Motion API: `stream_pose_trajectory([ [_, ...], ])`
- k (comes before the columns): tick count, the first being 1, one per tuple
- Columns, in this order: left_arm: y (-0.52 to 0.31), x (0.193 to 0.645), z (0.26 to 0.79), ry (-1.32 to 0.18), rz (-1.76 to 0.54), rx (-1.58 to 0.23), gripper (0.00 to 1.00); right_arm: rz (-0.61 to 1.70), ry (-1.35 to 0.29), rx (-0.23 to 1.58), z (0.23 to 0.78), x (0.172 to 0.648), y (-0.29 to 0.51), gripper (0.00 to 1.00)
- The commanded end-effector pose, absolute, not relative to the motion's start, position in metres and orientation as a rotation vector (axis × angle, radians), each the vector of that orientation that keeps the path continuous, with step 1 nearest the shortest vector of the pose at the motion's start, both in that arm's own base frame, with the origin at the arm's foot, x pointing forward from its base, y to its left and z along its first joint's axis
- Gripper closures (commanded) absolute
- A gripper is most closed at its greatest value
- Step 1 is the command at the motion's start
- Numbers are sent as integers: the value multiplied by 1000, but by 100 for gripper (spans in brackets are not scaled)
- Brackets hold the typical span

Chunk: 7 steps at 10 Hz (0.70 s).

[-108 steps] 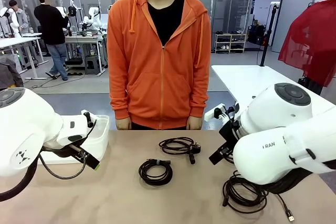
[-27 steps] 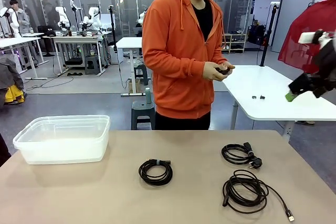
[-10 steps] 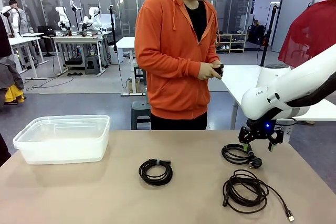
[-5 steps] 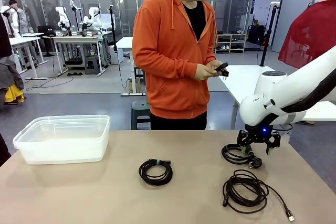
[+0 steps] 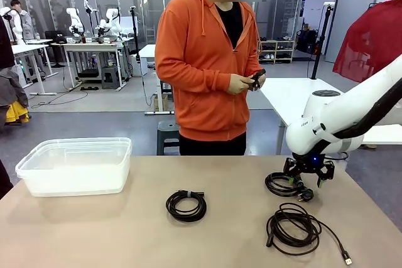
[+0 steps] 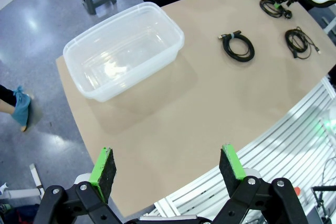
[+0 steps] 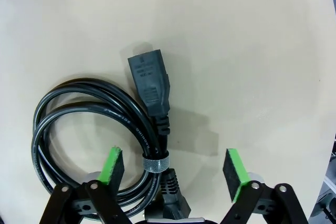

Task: Organize and store the cables.
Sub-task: Place the Power Cable into the Organizing box.

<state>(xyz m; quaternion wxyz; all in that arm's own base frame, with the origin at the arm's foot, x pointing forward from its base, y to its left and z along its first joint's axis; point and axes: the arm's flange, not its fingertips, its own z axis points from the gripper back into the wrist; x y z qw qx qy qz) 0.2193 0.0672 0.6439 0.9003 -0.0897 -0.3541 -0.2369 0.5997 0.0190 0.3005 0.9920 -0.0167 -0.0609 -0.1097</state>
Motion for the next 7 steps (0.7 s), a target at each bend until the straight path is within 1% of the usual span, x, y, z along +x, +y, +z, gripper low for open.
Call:
stream_pose_trajectory([
  [1,66,218,645,-736,-501,-185,0,-259,-140,-36,303,606,24,60],
  [2,66,218,645,-736,-501,-185,0,-257,-143,-33,305,605,25,87],
  [3,66,218,645,-736,-501,-185,0,-254,-147,-32,305,605,25,100],
  [5,66,218,645,-736,-501,-185,0,-264,-152,-28,304,607,22,100],
  [6,66,218,645,-736,-501,-185,0,-269,-146,-20,303,608,21,98],
  [7,66,218,645,-736,-501,-185,0,-271,-141,-15,302,609,21,100],
])
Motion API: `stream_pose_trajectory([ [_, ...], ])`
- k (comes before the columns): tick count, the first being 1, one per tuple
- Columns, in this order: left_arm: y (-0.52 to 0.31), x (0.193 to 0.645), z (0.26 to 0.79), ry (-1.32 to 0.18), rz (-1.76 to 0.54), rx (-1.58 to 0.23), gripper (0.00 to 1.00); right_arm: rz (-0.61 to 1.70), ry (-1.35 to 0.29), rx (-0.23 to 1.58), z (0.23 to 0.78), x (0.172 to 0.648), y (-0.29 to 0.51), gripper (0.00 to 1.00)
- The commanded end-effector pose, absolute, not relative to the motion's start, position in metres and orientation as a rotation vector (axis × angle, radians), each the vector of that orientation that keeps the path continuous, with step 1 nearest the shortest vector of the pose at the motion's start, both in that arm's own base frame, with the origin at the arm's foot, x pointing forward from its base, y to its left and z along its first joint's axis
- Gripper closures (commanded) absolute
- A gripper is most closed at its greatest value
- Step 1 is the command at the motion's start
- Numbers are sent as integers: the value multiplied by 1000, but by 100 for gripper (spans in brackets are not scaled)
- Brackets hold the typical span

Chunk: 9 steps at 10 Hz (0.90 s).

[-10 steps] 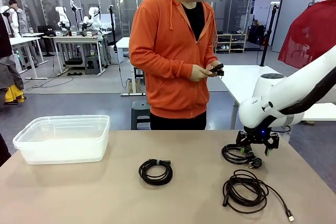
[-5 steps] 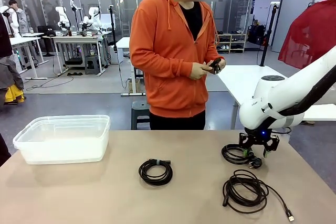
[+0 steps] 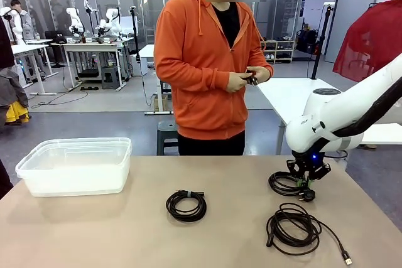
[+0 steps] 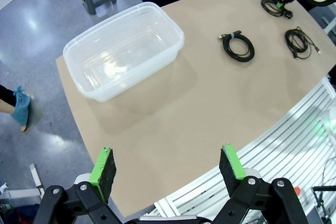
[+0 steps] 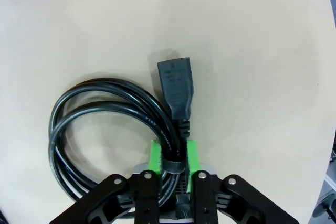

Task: Organize and store the cables.
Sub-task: Place the Power Cable into the Organizing box.

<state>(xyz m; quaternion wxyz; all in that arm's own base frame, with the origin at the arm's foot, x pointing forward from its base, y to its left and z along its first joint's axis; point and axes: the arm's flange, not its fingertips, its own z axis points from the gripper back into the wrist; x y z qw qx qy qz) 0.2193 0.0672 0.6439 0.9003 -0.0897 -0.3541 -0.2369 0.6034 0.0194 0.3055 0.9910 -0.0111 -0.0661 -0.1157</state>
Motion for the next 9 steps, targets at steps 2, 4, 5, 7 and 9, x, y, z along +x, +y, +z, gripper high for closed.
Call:
stream_pose_trajectory([
  [2,66,218,645,-736,-501,-185,0,-270,-133,-4,306,609,20,100],
  [4,66,218,645,-736,-501,-185,0,-267,-122,1,315,607,17,100],
  [5,66,218,645,-736,-501,-185,0,-244,-104,-4,328,603,16,100],
  [7,66,218,645,-736,-501,-185,0,-220,-137,35,377,596,12,100],
  [9,66,218,645,-736,-501,-185,0,-112,-170,-2,423,578,17,100],
])
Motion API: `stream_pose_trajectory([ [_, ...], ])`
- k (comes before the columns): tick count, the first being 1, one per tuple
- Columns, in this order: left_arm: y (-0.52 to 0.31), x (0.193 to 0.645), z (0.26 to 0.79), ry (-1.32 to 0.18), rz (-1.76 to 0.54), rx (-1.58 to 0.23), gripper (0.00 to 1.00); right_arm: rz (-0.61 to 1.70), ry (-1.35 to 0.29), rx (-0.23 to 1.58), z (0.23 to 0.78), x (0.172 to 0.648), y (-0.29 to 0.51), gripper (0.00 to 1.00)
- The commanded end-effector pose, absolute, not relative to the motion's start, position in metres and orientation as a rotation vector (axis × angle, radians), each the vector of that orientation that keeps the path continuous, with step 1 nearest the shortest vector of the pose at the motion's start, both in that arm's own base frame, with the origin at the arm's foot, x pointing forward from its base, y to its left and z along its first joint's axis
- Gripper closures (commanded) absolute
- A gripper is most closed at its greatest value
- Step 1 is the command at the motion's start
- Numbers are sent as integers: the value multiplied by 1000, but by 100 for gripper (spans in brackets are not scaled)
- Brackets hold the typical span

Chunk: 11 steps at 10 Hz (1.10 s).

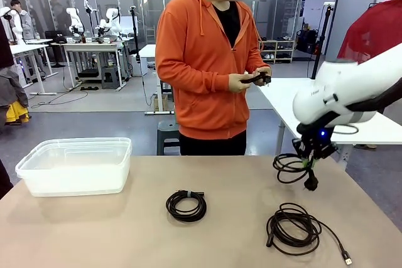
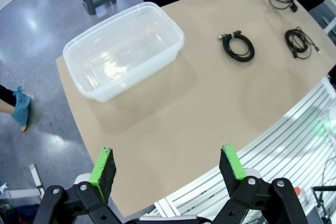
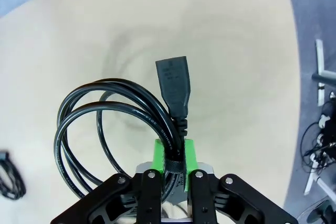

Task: Organize and store the cables.
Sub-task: Place the Power Cable into the Organizing box.

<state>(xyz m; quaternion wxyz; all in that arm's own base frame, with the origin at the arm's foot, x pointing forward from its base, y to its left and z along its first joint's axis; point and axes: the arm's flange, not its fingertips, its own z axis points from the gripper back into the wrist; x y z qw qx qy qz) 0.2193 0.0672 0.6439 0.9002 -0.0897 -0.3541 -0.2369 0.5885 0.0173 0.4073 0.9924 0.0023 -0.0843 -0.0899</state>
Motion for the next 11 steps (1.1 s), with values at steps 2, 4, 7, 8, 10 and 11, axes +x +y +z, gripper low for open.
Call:
stream_pose_trajectory([
  [2,66,218,645,-736,-501,-185,0,-77,-155,25,444,565,21,100],
  [4,66,218,645,-736,-501,-185,0,-57,-165,49,449,551,32,100],
  [7,66,218,645,-736,-501,-185,0,-11,-193,110,469,511,62,100],
  [8,66,218,645,-736,-501,-185,0,15,-201,132,473,501,74,100],
  [10,66,218,645,-736,-501,-185,0,62,-176,176,477,473,110,100],
  [11,66,218,645,-736,-501,-185,0,100,-172,180,472,461,128,100],
])
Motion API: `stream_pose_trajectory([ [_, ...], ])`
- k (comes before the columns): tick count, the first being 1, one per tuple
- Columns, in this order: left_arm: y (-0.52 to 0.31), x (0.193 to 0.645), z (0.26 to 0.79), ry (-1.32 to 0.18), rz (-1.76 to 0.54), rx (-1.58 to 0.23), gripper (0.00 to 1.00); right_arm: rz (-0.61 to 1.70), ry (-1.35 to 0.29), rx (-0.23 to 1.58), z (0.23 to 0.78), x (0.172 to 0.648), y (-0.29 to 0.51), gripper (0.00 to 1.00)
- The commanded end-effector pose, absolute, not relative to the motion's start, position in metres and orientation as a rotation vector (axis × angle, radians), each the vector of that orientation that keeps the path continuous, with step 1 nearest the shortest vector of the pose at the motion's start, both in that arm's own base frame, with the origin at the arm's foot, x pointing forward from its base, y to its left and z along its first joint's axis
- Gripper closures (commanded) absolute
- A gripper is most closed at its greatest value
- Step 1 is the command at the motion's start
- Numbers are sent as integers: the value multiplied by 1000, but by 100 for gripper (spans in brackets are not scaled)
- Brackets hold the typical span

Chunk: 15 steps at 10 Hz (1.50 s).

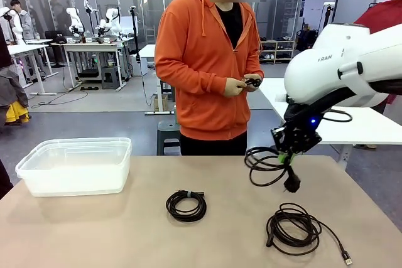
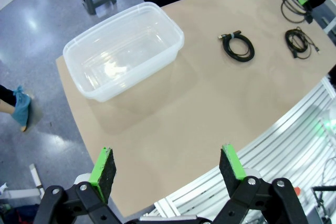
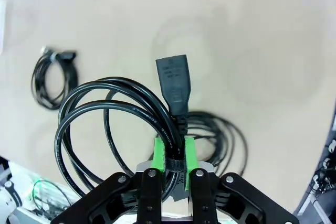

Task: Organize and store the cables.
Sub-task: Place the Power Cable into the Organizing box.

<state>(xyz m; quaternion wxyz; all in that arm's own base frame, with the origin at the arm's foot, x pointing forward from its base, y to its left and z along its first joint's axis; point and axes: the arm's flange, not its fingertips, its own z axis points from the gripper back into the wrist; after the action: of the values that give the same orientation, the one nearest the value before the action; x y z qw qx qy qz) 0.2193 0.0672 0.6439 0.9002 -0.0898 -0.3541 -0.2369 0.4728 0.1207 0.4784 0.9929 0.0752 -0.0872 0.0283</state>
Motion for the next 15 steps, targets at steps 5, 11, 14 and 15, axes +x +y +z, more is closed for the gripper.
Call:
stream_pose_trajectory([
  [5,66,218,645,-736,-501,-185,0,179,-131,275,448,421,218,100],
  [11,66,218,645,-736,-501,-185,0,27,-132,365,411,375,287,100],
  [14,66,218,645,-736,-501,-185,0,64,-97,345,410,372,285,100],
  [15,66,218,645,-736,-501,-185,0,64,-97,345,410,372,285,100],
])
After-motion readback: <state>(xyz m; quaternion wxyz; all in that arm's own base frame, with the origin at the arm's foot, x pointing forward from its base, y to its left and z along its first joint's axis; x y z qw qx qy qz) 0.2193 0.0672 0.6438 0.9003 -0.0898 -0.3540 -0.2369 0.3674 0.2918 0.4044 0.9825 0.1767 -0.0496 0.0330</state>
